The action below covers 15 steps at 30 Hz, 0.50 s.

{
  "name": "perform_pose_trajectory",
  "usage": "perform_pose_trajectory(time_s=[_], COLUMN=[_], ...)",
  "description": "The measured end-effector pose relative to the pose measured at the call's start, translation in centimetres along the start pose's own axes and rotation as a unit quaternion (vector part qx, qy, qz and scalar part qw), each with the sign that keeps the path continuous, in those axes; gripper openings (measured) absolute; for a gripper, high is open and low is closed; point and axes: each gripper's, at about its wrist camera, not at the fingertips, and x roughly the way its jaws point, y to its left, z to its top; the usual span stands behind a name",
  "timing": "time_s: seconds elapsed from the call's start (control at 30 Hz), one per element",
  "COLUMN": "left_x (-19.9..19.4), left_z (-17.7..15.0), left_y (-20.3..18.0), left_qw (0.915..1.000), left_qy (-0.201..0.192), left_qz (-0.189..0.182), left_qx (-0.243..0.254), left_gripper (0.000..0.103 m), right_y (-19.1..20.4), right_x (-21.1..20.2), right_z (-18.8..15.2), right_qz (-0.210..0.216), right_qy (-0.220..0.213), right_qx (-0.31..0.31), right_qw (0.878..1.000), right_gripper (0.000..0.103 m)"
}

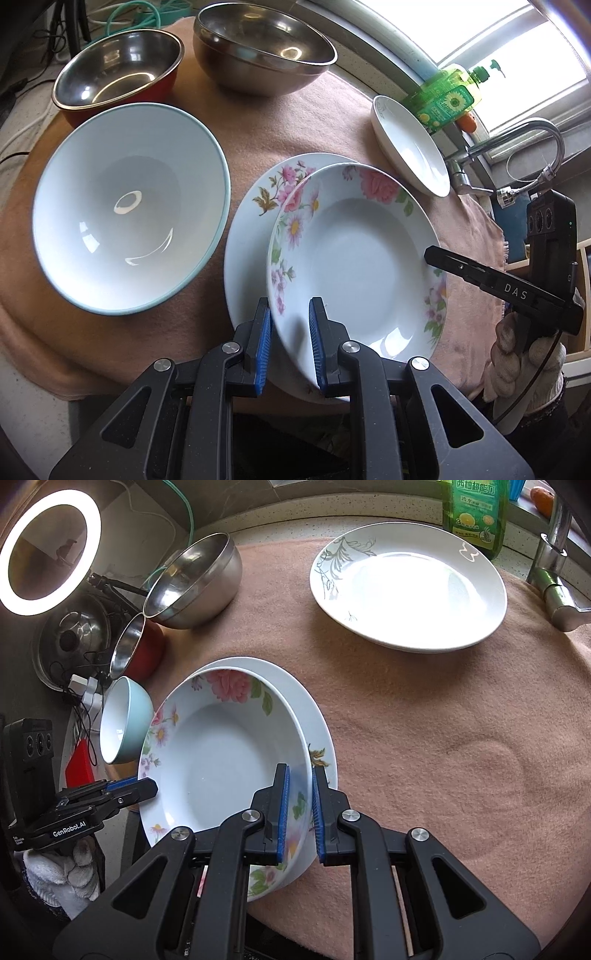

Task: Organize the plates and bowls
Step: 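Carry the pink-rose plate onto the pink-floral rimmed plate with the right tool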

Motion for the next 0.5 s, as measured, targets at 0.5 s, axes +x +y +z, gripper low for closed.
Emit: perform_pose_trajectory(time_s=[0.5], left_x=[-0.30], left_z=[0.55], left_y=[0.03], left_qw=[0.9999], left_qy=[-0.001], left_qz=[0.014], left_qx=[0.007], left_gripper=[0.018], right_y=[0.79], right_x=[0.93], right_z=[0.36], right_qz=[-0.024], right_qy=[0.005], right_qx=[-0.019], right_qw=[1.000], right_gripper=[0.014])
